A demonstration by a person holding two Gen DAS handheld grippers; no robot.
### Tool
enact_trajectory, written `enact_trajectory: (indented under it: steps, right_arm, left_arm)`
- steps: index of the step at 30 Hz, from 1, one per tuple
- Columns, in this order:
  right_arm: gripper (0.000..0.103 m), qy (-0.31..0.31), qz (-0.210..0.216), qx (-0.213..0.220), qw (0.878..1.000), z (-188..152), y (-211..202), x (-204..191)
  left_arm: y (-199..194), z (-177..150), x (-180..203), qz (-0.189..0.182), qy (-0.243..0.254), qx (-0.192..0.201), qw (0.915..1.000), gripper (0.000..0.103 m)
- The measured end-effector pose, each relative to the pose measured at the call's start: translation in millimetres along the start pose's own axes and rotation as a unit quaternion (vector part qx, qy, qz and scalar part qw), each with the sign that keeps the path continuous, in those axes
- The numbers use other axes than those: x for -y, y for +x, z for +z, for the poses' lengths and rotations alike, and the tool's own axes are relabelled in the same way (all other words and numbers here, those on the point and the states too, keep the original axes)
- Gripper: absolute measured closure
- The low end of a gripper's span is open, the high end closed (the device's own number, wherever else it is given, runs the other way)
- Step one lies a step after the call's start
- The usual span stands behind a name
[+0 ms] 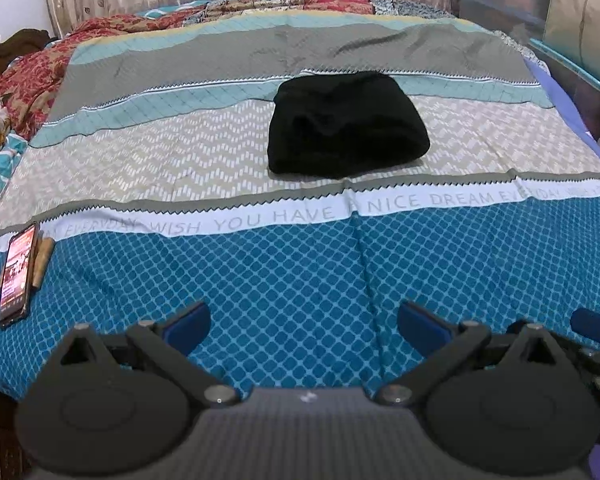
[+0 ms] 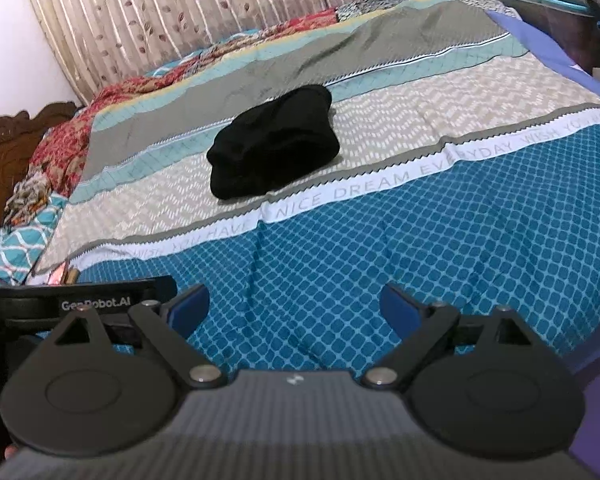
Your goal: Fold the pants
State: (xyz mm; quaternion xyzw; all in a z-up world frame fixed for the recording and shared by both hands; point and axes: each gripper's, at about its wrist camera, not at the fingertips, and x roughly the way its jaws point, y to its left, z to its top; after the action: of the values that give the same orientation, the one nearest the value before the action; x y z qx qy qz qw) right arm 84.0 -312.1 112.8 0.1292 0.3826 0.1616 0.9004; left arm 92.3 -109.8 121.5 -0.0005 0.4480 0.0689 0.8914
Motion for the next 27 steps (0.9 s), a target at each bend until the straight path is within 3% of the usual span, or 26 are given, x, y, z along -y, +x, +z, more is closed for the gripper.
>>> enact_trajectory:
  steps: [7, 27]
  right_arm:
    - [0.009, -0.012, -0.007, -0.019, 1.000, -2, 9, -6]
    - [0.009, 0.004, -0.040, -0.004, 0.999, -1, 10, -8]
  left_arm:
    - [8, -4, -6, 0.001, -0.007, -0.017, 0.9998, 0.000]
    - [18, -8, -9, -0.013, -0.011, -0.040, 0.9990, 0.000]
